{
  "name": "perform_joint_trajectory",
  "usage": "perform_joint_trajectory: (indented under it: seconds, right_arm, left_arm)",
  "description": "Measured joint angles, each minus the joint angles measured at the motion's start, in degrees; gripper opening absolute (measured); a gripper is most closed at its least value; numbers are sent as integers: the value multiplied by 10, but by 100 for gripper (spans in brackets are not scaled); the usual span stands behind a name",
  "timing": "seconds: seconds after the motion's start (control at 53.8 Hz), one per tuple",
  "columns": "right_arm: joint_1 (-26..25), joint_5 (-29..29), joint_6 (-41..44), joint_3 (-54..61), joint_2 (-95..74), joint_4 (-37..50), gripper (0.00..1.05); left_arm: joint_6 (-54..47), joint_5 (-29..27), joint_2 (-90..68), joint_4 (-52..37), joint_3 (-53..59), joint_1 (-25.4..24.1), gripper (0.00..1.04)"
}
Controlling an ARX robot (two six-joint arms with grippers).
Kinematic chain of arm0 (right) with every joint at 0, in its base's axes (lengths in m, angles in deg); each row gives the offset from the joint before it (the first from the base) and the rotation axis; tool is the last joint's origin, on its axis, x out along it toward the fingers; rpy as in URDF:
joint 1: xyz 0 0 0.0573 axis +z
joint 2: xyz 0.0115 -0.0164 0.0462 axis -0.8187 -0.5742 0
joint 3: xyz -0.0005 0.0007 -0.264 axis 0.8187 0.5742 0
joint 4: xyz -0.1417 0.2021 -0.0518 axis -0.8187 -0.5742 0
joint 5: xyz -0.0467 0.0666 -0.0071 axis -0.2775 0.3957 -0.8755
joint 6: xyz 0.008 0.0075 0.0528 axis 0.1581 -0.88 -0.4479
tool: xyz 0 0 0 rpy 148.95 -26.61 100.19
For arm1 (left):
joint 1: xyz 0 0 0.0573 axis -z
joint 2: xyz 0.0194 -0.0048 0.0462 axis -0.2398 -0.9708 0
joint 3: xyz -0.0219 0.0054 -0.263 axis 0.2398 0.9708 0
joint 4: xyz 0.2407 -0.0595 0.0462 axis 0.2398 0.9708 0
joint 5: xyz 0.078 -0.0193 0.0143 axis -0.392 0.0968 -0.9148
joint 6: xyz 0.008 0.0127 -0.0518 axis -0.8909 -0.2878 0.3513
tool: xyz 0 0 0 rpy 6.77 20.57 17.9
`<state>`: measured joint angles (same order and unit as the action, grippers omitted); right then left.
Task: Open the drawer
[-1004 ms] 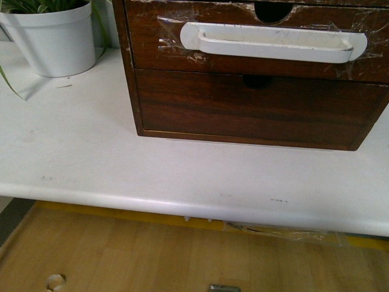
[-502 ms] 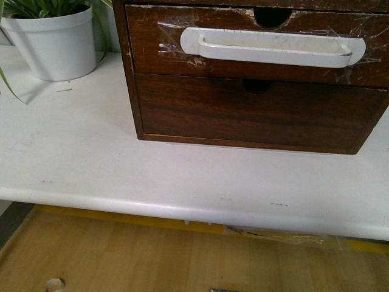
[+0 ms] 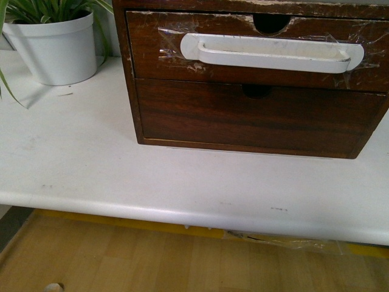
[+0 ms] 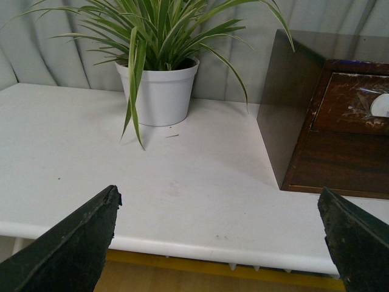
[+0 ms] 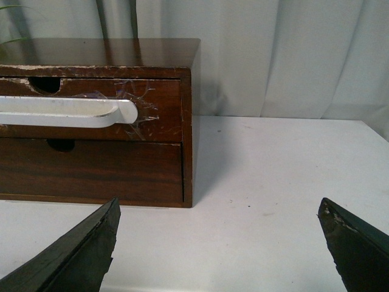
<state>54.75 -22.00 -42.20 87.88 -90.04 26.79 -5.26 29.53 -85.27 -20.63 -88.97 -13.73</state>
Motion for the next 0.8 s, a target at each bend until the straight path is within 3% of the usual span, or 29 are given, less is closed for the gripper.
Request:
perform_joint_trajectory:
  seconds: [0.52, 0.539, 0.558, 0.651, 0.688, 0.799]
  right_arm:
    - [0, 0, 0, 0, 0, 0, 96]
    - [0, 4, 0, 0, 0, 0, 96]
    - [-6, 21, -5, 0, -2, 3, 96]
    - [-57, 184, -33, 0, -33, 33, 96]
    - [-67, 229, -37, -1, -47, 40, 96]
    - [-70, 271, -23, -30, -104, 22, 96]
  left_arm:
    - [0, -7, -1, 0, 0, 1, 99]
    - [0, -21, -3, -3, 0, 6, 99]
    - [3, -70, -11, -12, 0, 19, 99]
    - [19, -307, -61, -34, -4, 104, 99]
    - [24, -367, -75, -29, -7, 126, 99]
    - [25, -396, -108, -22, -35, 134, 99]
